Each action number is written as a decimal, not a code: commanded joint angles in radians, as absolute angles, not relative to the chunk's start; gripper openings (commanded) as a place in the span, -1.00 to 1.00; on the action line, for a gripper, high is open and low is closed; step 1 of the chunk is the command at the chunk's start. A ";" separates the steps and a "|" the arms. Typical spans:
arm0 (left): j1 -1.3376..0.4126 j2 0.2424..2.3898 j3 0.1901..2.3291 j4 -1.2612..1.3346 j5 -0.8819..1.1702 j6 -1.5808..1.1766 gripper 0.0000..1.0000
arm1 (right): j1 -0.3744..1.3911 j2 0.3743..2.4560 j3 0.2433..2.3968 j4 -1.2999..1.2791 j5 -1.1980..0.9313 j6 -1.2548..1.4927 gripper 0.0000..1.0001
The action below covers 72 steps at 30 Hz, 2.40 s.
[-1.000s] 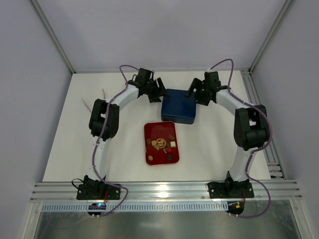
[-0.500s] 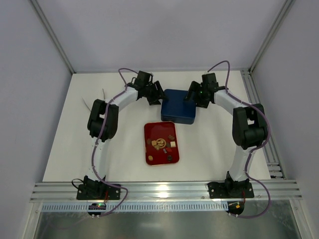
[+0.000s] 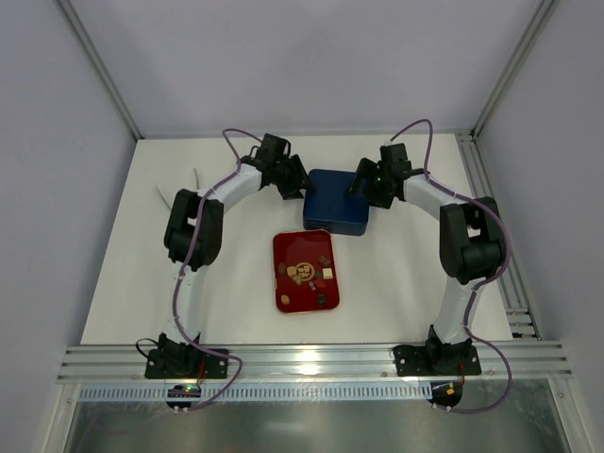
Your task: Pack the chocolate
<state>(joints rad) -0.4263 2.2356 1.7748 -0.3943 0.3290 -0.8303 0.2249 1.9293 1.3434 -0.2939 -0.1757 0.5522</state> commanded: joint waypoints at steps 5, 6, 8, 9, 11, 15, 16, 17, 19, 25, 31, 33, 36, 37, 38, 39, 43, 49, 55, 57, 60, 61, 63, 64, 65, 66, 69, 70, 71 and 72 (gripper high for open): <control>-0.454 2.260 1.752 -0.564 0.193 -0.811 -0.10 | 0.242 1.872 1.203 -0.242 -0.166 0.554 0.68; -0.457 2.260 1.747 -0.566 0.180 -0.813 -0.10 | 0.244 1.867 1.192 -0.235 -0.164 0.554 0.68; -0.468 2.260 1.732 -0.577 0.161 -0.819 -0.12 | 0.250 1.847 1.158 -0.227 -0.161 0.558 0.68; -0.468 2.260 1.727 -0.580 0.146 -0.822 -0.13 | 0.252 1.839 1.148 -0.218 -0.160 0.560 0.68; -0.474 2.258 1.707 -0.584 0.130 -0.834 -0.14 | 0.256 1.816 1.118 -0.210 -0.156 0.564 0.68; -0.480 2.261 1.672 -0.592 0.109 -0.854 -0.17 | 0.271 1.770 1.066 -0.190 -0.153 0.578 0.67; -0.483 2.258 1.664 -0.594 0.097 -0.859 -0.18 | 0.275 1.760 1.042 -0.186 -0.152 0.581 0.67; -0.485 2.257 1.646 -0.594 0.089 -0.867 -0.18 | 0.276 1.750 1.031 -0.181 -0.150 0.583 0.66; -0.491 2.249 1.629 -0.594 0.074 -0.873 -0.19 | 0.287 1.723 1.008 -0.170 -0.147 0.592 0.61; -0.497 2.235 1.580 -0.588 0.058 -0.905 -0.23 | 0.304 1.654 0.925 -0.153 -0.137 0.615 0.54; -0.515 2.229 1.563 -0.586 0.054 -0.913 -0.25 | 0.322 1.623 0.879 -0.146 -0.121 0.618 0.46; -0.522 2.235 1.562 -0.586 0.054 -0.913 -0.25 | 0.324 1.623 0.873 -0.146 -0.121 0.618 0.38; -0.526 2.240 1.554 -0.586 0.057 -0.914 -0.28 | 0.331 1.626 0.867 -0.144 -0.118 0.620 0.21; -0.526 2.241 1.554 -0.587 0.055 -0.916 -0.28 | 0.333 1.628 0.864 -0.144 -0.115 0.618 0.14; -0.526 2.243 1.546 -0.588 0.055 -0.916 -0.28 | 0.333 1.629 0.864 -0.146 -0.115 0.620 0.08; -0.528 2.244 1.545 -0.588 0.057 -0.916 -0.29 | 0.334 1.631 0.862 -0.149 -0.114 0.621 0.01; -0.528 2.247 1.532 -0.584 0.057 -0.916 -0.30 | 0.344 1.629 0.847 -0.149 -0.100 0.620 -0.05; -0.529 2.246 1.522 -0.572 0.068 -0.894 -0.31 | 0.354 1.637 0.830 -0.150 -0.089 0.615 -0.05; -0.519 2.211 1.525 -0.586 0.106 -0.815 -0.09 | 0.351 1.649 0.865 -0.182 -0.081 0.592 0.11; -0.514 2.189 1.520 -0.586 0.124 -0.793 0.00 | 0.348 1.651 0.877 -0.189 -0.084 0.584 0.17; -0.502 2.168 1.517 -0.591 0.153 -0.759 0.02 | 0.339 1.658 0.891 -0.201 -0.092 0.575 0.21; -0.499 2.160 1.511 -0.592 0.161 -0.752 0.04 | 0.336 1.660 0.896 -0.201 -0.098 0.575 0.25; -0.486 2.142 1.511 -0.578 0.178 -0.736 0.13 | 0.318 1.666 0.903 -0.201 -0.123 0.571 0.30; -0.483 2.132 1.509 -0.568 0.195 -0.727 0.18 | 0.308 1.666 0.907 -0.199 -0.132 0.572 0.33; -0.477 2.125 1.512 -0.561 0.198 -0.710 0.22 | 0.299 1.666 0.910 -0.196 -0.138 0.569 0.36; -0.473 2.117 1.520 -0.548 0.207 -0.701 0.31 | 0.284 1.666 0.920 -0.198 -0.146 0.563 0.39; -0.453 2.120 1.565 -0.535 0.241 -0.661 0.39 | 0.259 1.674 0.955 -0.204 -0.173 0.545 0.53; -0.448 2.129 1.581 -0.528 0.253 -0.651 0.41 | 0.247 1.678 0.968 -0.207 -0.179 0.542 0.59; -0.440 2.132 1.595 -0.523 0.268 -0.643 0.42 | 0.241 1.680 0.980 -0.210 -0.193 0.537 0.61; -0.430 2.140 1.627 -0.519 0.271 -0.628 0.43 | 0.233 1.687 1.005 -0.213 -0.199 0.534 0.63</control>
